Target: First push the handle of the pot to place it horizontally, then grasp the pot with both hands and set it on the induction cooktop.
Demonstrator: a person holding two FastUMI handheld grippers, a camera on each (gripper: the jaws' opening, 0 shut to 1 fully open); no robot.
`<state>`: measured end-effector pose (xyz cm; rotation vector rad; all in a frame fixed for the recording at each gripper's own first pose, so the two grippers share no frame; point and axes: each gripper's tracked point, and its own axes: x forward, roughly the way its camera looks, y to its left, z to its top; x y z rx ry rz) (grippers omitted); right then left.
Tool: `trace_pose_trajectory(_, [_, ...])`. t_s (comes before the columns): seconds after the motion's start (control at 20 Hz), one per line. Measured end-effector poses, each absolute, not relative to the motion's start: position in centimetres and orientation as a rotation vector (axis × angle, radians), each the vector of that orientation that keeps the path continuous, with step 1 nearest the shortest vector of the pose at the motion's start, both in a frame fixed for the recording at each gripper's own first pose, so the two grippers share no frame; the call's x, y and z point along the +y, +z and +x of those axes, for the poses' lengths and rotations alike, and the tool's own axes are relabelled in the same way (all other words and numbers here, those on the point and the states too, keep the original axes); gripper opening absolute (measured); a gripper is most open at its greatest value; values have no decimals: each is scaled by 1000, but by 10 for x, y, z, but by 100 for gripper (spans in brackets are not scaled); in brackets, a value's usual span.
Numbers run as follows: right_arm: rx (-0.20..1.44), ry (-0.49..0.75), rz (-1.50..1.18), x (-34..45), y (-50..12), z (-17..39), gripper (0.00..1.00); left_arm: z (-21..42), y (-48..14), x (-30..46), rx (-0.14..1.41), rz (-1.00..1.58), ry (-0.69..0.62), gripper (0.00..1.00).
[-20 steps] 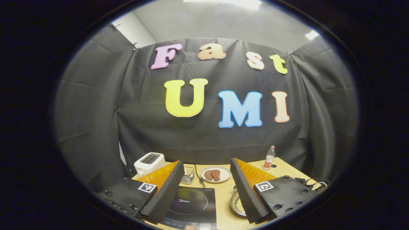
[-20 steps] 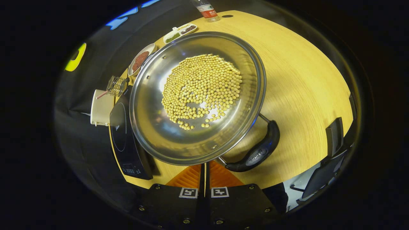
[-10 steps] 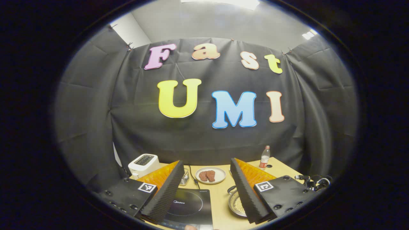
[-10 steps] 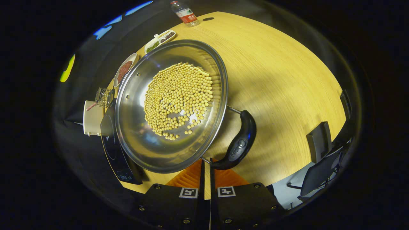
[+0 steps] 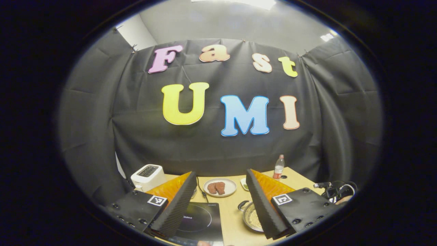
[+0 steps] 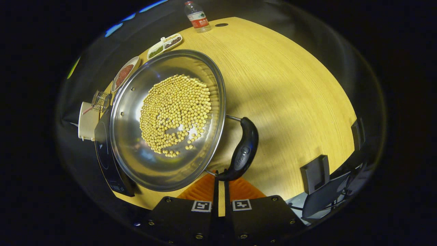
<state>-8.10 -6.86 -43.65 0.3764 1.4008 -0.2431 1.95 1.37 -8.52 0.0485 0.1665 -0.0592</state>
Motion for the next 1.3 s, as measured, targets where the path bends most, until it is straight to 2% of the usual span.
trace_pose_trajectory(0.55, [1407,-174,86,-130,-449,-46,8,17,-86,-5,176,89,-42,94])
trace_pose_trajectory(1.0, [1381,-49,-205,-154,-454,-10,8,14,-90,-8,197,98,-20,94])
trace_pose_trajectory(1.3, [1371,-48,-228,-158,-456,5,7,19,-92,-5,200,101,-27,94])
